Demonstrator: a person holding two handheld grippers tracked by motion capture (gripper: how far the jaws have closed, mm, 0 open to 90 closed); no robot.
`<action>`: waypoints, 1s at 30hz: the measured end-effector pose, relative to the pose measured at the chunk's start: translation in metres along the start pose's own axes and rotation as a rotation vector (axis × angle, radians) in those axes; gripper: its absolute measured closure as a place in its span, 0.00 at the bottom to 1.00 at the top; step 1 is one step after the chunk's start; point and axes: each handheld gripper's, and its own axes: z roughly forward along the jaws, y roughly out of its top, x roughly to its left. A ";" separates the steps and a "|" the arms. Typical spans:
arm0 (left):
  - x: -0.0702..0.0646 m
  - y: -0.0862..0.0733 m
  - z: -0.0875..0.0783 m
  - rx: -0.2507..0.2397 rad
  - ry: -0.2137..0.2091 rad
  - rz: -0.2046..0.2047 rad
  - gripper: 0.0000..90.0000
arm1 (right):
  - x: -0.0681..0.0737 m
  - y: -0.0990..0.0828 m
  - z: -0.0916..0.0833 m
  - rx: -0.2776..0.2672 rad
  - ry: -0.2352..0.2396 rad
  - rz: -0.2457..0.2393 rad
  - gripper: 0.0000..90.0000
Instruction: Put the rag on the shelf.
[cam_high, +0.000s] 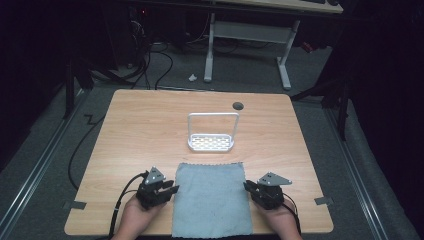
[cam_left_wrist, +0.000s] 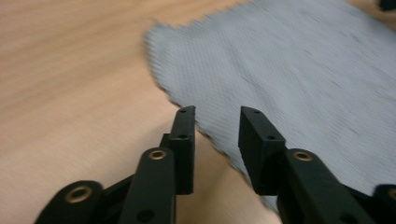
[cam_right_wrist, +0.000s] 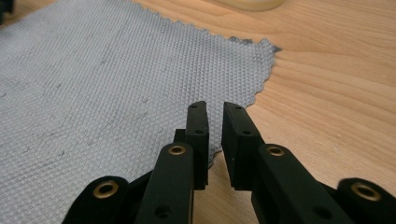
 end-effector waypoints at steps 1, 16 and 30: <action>0.003 0.005 0.004 -0.014 0.002 -0.007 0.71 | 0.000 0.000 -0.001 -0.004 0.001 0.004 0.90; 0.006 0.027 0.044 -0.013 0.048 0.007 0.90 | 0.002 0.001 0.009 0.003 -0.018 0.015 0.76; 0.009 0.025 0.041 -0.017 0.021 -0.023 0.98 | -0.027 0.040 0.049 0.027 -0.067 0.114 0.70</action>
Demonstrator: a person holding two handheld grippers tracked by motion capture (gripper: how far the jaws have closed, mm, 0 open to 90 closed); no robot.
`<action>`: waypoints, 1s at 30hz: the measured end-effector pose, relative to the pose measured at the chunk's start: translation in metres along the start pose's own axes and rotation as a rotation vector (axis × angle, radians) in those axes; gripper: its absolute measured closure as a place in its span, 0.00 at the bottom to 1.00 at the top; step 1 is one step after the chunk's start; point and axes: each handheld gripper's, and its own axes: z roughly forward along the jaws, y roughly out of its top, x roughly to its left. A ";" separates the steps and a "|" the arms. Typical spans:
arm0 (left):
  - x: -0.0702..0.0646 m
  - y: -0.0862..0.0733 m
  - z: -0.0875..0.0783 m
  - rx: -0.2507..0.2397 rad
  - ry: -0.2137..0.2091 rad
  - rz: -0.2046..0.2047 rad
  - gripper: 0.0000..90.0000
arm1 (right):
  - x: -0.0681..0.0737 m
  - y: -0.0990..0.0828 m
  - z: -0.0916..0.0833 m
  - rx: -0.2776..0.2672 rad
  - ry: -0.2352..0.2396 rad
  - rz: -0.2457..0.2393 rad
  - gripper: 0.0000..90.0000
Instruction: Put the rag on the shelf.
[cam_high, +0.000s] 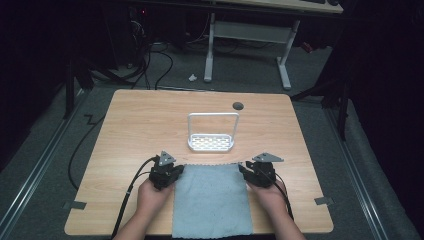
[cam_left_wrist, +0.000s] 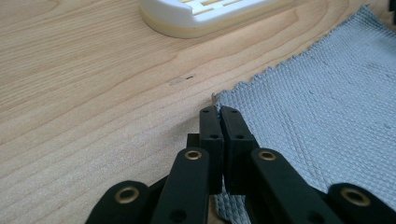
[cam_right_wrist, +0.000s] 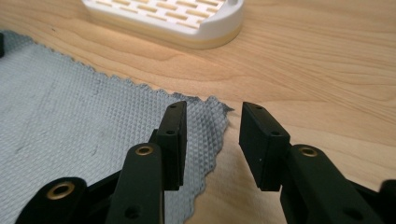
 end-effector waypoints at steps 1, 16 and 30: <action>0.000 0.000 0.000 0.000 -0.001 -0.003 0.98 | 0.001 0.001 0.003 0.006 0.000 0.005 0.70; 0.000 0.000 -0.001 -0.008 0.002 -0.008 0.98 | 0.015 0.005 0.014 0.042 -0.058 -0.089 1.00; -0.007 -0.003 -0.024 -0.118 -0.022 0.000 0.98 | 0.023 -0.003 -0.024 -0.150 -0.021 -0.074 1.00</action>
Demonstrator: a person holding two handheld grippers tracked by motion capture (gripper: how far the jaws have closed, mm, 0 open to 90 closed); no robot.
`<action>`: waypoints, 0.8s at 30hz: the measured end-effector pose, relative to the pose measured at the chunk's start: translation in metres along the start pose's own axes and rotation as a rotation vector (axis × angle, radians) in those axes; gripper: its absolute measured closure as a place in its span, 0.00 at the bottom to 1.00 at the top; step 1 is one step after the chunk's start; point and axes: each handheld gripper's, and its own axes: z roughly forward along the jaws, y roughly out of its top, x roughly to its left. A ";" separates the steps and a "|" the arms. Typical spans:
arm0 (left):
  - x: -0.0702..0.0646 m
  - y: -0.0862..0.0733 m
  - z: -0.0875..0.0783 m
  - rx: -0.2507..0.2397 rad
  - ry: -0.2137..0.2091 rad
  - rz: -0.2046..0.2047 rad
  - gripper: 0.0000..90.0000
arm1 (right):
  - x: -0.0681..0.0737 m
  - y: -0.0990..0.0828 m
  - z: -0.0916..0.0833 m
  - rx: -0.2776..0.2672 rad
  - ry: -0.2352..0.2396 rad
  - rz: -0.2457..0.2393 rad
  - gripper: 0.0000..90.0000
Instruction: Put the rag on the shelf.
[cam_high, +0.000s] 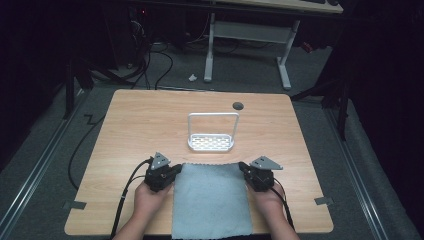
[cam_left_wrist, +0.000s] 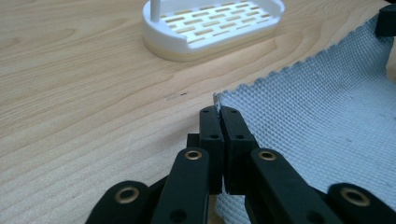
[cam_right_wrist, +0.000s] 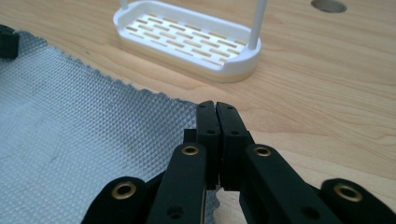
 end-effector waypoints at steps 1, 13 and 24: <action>-0.002 0.001 -0.002 -0.007 -0.001 0.006 0.98 | 0.000 0.000 -0.003 -0.011 0.000 -0.005 1.00; -0.012 0.011 -0.026 -0.113 -0.005 0.030 0.98 | 0.004 0.007 -0.026 -0.115 0.009 -0.010 1.00; -0.020 0.026 -0.043 -0.200 -0.003 0.065 0.98 | 0.007 0.020 -0.041 -0.201 0.018 -0.016 1.00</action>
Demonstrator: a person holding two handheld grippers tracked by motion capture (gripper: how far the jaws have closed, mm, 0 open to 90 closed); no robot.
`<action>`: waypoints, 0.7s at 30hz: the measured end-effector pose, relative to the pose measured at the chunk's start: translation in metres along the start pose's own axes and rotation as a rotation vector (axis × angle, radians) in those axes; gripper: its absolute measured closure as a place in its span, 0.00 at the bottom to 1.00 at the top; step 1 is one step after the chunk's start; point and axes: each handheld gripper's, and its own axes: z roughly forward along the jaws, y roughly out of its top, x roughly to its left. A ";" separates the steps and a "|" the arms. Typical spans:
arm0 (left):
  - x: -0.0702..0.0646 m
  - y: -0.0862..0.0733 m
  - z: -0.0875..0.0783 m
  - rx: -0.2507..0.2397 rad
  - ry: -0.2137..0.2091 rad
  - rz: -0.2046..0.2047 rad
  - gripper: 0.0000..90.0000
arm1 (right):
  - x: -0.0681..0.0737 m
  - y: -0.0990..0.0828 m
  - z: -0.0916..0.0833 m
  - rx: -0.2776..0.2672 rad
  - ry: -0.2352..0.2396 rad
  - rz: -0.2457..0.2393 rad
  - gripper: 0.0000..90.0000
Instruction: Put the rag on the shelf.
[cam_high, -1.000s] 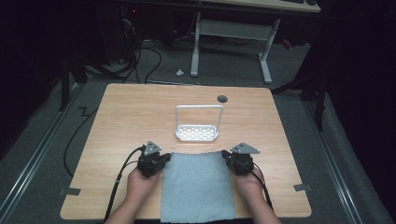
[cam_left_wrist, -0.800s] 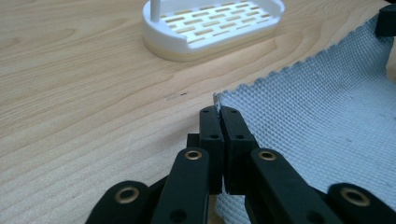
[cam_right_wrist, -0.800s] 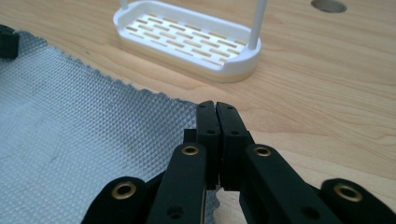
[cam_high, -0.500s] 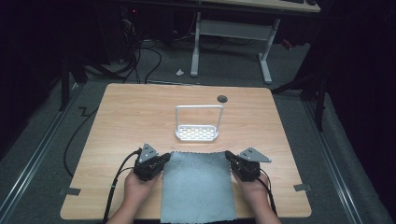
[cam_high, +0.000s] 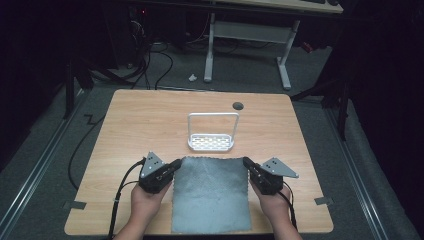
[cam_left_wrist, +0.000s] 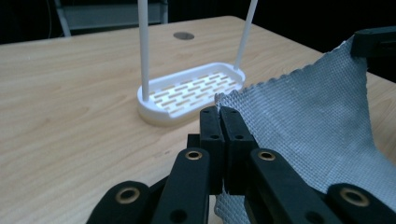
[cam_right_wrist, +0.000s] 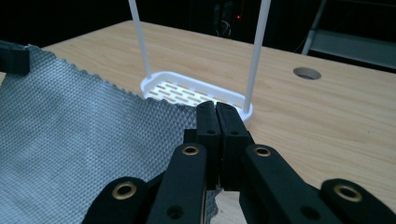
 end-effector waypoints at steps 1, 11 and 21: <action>0.000 0.003 -0.001 -0.007 0.000 0.004 0.98 | 0.000 0.002 0.000 -0.005 0.000 -0.001 1.00; 0.001 0.027 -0.003 -0.064 0.005 0.014 0.98 | -0.004 0.024 -0.005 -0.064 -0.001 -0.011 1.00; -0.003 0.054 -0.007 -0.147 0.023 0.042 0.98 | -0.013 0.050 -0.013 -0.161 -0.024 -0.001 1.00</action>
